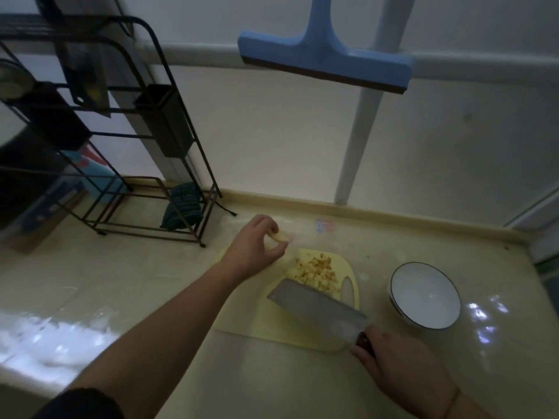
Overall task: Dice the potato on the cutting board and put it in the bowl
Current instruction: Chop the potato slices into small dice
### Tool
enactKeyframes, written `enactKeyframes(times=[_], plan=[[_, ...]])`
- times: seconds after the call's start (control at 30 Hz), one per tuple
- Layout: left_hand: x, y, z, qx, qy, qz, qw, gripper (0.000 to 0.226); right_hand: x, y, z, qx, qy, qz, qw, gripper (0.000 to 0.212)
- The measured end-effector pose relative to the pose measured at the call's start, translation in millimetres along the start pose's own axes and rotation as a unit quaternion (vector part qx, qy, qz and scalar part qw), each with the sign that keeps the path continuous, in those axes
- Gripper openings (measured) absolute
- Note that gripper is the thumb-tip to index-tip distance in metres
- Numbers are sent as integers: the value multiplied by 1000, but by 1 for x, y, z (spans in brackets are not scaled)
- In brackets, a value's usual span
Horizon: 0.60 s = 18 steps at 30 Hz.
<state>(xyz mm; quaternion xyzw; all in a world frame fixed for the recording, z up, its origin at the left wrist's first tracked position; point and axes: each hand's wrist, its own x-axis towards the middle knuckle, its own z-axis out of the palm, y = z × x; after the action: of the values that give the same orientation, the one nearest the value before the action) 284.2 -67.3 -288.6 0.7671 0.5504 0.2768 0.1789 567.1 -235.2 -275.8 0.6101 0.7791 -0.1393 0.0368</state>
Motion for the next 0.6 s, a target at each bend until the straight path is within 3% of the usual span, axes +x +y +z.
enactKeyframes(times=[0.07,0.13,0.23,0.3,0.43,0.6], plan=[[-30,-4,-5,-33,95,-18,995,28,-6,-4,-1,142,-12,52,989,60],[-62,-11,0,-31,142,-47,988,30,-9,-5,-5,312,-45,130,940,63],[-100,-23,26,-42,99,-69,992,39,-10,-3,-13,575,-145,270,758,53],[-117,-27,44,-40,50,-94,994,43,-7,-3,-21,649,-181,285,682,50],[-129,-30,60,-26,30,-93,995,33,-2,-2,-30,680,-186,289,648,50],[-119,-26,65,38,56,-49,997,44,-1,-6,-26,663,-195,285,664,51]])
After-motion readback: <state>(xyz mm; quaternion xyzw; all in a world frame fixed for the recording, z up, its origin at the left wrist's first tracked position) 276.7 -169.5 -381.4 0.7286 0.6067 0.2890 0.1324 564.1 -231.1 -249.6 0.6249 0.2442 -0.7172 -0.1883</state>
